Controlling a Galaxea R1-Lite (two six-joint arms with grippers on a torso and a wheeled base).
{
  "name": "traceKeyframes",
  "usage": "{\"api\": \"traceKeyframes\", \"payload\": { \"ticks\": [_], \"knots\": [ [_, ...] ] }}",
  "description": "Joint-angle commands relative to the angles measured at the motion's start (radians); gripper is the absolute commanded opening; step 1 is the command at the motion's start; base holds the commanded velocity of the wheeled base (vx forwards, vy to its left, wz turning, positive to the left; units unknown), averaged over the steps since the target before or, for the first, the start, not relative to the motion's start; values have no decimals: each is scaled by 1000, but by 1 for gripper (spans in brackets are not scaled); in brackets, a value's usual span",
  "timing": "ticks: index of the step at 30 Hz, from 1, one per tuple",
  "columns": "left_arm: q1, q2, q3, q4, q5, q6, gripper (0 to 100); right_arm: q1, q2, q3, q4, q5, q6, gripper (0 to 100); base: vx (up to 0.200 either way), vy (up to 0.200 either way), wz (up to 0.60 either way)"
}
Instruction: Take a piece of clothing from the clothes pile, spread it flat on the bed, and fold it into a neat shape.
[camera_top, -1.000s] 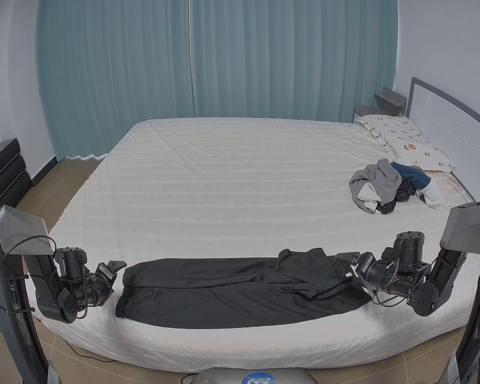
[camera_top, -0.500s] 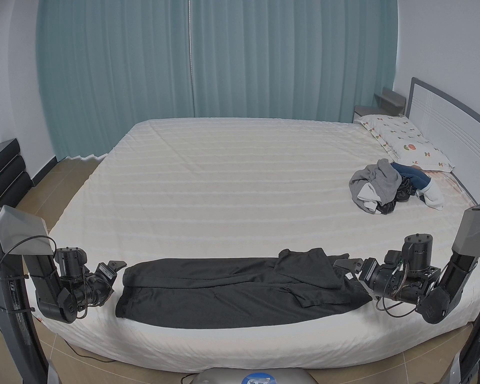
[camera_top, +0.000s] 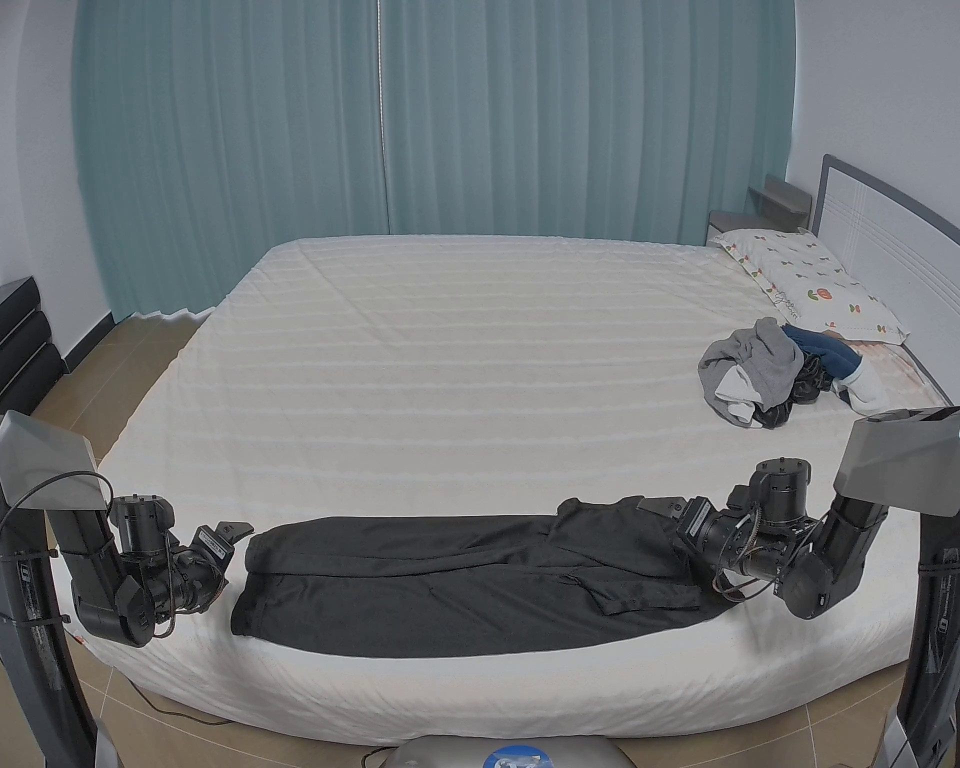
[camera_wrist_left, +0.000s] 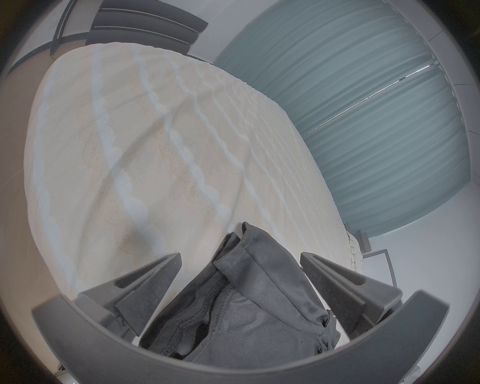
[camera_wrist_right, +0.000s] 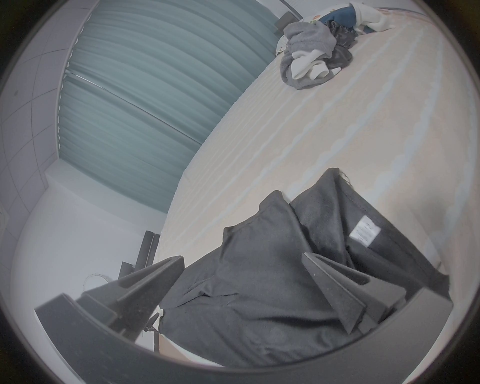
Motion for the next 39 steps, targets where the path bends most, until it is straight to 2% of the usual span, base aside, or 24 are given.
{"api": "traceKeyframes", "payload": {
  "ticks": [1, 14, 20, 21, 29, 39],
  "knots": [
    [0, 0, 1, -1, 0, 1, 100, -3, 105, -108, 37, 1, -7, 100, 0, 0, 0],
    [-6, 5, -1, -1, 5, 3, 100, -46, 134, -186, 59, -1, -8, 100, 0, 0, 0],
    [-7, 5, -1, -1, 6, 3, 100, -34, 157, -190, 60, 1, -16, 100, 0, 0, 0],
    [-6, 5, -1, -1, 6, 3, 100, -31, 160, -190, 62, 1, -18, 0, 0, 0, 0],
    [-7, 5, -1, -1, 6, 3, 100, -29, 113, -111, 50, 4, -41, 0, 0, 0, 0],
    [-6, 5, -1, -1, 6, 3, 100, -48, 9, 21, 42, 71, -80, 0, 0, 0, 0]
  ]
}}
